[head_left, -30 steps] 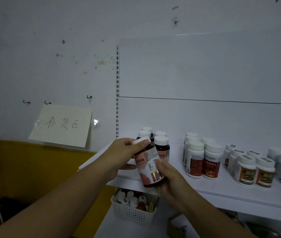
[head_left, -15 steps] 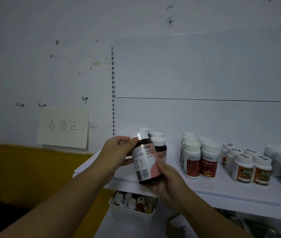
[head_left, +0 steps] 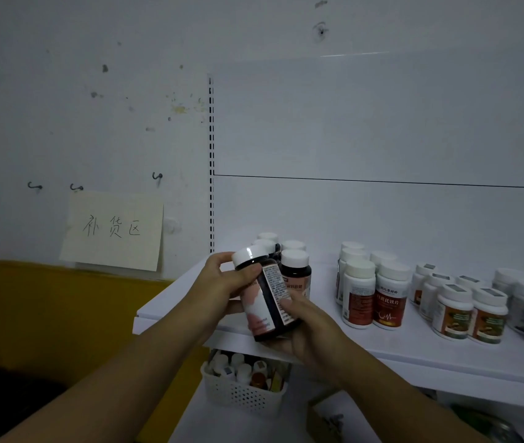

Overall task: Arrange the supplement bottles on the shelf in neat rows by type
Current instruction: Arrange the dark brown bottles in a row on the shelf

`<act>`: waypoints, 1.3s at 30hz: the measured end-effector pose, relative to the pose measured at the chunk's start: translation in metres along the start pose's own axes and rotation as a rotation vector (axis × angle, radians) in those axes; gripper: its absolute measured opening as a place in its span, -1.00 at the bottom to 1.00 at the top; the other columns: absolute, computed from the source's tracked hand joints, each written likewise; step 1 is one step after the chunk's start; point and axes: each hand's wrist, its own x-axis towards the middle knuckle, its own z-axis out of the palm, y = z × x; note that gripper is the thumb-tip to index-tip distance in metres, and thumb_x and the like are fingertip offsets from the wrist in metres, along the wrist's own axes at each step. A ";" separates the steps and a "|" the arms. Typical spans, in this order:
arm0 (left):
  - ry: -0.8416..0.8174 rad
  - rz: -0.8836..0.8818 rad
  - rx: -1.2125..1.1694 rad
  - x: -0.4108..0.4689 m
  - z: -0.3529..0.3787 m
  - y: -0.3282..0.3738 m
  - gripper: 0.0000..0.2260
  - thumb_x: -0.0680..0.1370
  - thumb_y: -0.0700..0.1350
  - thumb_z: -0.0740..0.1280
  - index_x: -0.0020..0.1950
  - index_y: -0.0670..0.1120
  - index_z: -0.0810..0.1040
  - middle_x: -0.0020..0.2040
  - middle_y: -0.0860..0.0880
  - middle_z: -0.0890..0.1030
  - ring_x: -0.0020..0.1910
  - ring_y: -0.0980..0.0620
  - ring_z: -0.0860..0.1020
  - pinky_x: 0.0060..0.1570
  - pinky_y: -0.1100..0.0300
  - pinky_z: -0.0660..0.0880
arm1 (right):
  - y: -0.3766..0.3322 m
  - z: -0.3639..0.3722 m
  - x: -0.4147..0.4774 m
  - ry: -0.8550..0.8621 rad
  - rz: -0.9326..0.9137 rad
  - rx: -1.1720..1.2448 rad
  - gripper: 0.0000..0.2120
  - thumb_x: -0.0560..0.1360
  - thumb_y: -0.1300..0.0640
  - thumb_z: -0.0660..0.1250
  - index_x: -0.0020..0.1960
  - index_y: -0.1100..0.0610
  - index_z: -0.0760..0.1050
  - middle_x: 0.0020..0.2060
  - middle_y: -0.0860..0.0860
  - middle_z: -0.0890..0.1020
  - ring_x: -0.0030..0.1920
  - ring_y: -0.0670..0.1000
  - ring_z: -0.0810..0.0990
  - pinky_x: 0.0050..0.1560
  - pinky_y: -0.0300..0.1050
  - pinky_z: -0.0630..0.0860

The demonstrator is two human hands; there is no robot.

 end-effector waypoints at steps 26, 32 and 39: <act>-0.125 0.059 0.247 0.017 -0.022 -0.009 -0.50 0.37 -0.25 0.47 0.22 0.09 0.41 0.05 -0.03 0.64 0.01 0.01 0.63 -0.15 0.18 0.60 | 0.002 0.001 0.010 0.099 -0.175 -0.546 -0.57 0.46 0.26 0.38 0.23 -0.06 0.36 0.15 -0.04 0.61 0.16 -0.08 0.59 0.20 -0.10 0.53; 0.021 0.145 0.274 0.039 -0.025 -0.032 -0.46 0.37 -0.27 0.47 0.25 0.06 0.37 0.04 0.13 0.58 -0.04 0.19 0.58 -0.19 0.35 0.52 | -0.053 0.002 0.018 0.449 -0.491 -0.912 -0.79 0.52 0.14 0.30 0.12 -0.05 0.42 0.04 -0.17 0.53 0.07 -0.19 0.50 -0.02 -0.39 0.46; 0.093 0.248 0.329 0.058 -0.018 -0.064 -0.46 0.40 -0.25 0.46 0.26 0.15 0.38 0.01 0.31 0.50 -0.03 0.27 0.51 -0.27 0.49 0.49 | -0.066 -0.026 0.046 0.432 -0.291 -1.611 -0.60 0.53 0.03 0.27 0.35 0.05 0.39 0.32 -0.01 0.44 0.26 -0.01 0.44 0.22 -0.17 0.34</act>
